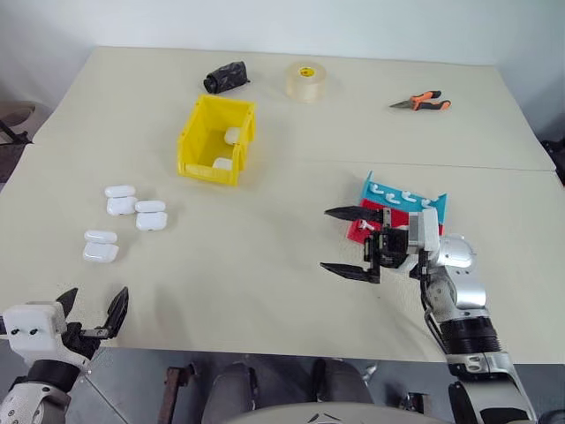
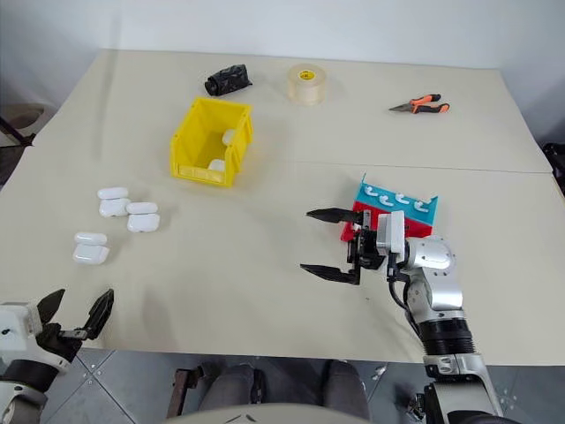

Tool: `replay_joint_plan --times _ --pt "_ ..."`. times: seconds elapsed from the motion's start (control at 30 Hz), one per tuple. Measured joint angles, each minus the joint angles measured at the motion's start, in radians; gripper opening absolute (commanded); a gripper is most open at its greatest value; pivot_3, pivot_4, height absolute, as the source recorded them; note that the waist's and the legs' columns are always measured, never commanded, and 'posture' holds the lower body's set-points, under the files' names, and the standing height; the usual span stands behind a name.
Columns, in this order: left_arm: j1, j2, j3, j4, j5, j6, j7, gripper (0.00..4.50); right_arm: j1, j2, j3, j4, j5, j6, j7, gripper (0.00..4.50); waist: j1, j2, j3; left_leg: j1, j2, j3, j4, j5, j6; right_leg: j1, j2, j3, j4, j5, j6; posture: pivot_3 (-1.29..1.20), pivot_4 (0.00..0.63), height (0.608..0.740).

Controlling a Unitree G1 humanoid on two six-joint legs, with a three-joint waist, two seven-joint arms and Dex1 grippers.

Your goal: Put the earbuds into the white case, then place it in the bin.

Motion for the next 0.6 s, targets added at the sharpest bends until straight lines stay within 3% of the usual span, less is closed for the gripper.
replay_joint_plan --times 0.13,0.27,0.43,0.6 --pt "-0.046 0.057 0.029 0.000 -0.048 0.064 0.024 4.48 0.002 -0.012 -0.001 0.001 0.011 0.027 -0.003 4.50 -0.001 0.000 0.000 0.002 0.000 0.001 -0.001 0.000 0.000 0.001 0.000 0.000 0.000 0.000 0.000 0.00 0.150 0.740" --pt "-0.078 0.217 0.088 0.003 -0.110 0.212 0.025 4.48 0.003 -0.082 -0.014 0.017 0.012 0.089 -0.004 4.50 -0.004 0.000 0.000 0.002 0.000 0.001 -0.001 0.000 0.000 0.001 0.000 0.001 0.000 0.000 0.000 0.00 0.150 0.740" --pt "-0.199 0.566 0.168 0.075 -0.254 0.580 0.000 4.48 0.005 -0.126 -0.036 0.046 0.007 0.124 -0.012 4.50 -0.004 0.001 0.000 0.004 0.000 0.002 -0.002 0.000 0.000 0.001 0.001 0.002 0.000 0.000 0.000 0.00 0.150 0.740" --pt "-0.400 0.822 0.111 0.228 -0.303 0.908 -0.010 4.48 0.000 -0.139 -0.038 0.055 0.004 0.135 -0.002 4.50 -0.008 0.001 0.001 0.006 0.000 0.004 -0.006 0.000 -0.001 0.001 0.002 0.003 0.000 0.000 0.000 0.00 0.150 0.740"
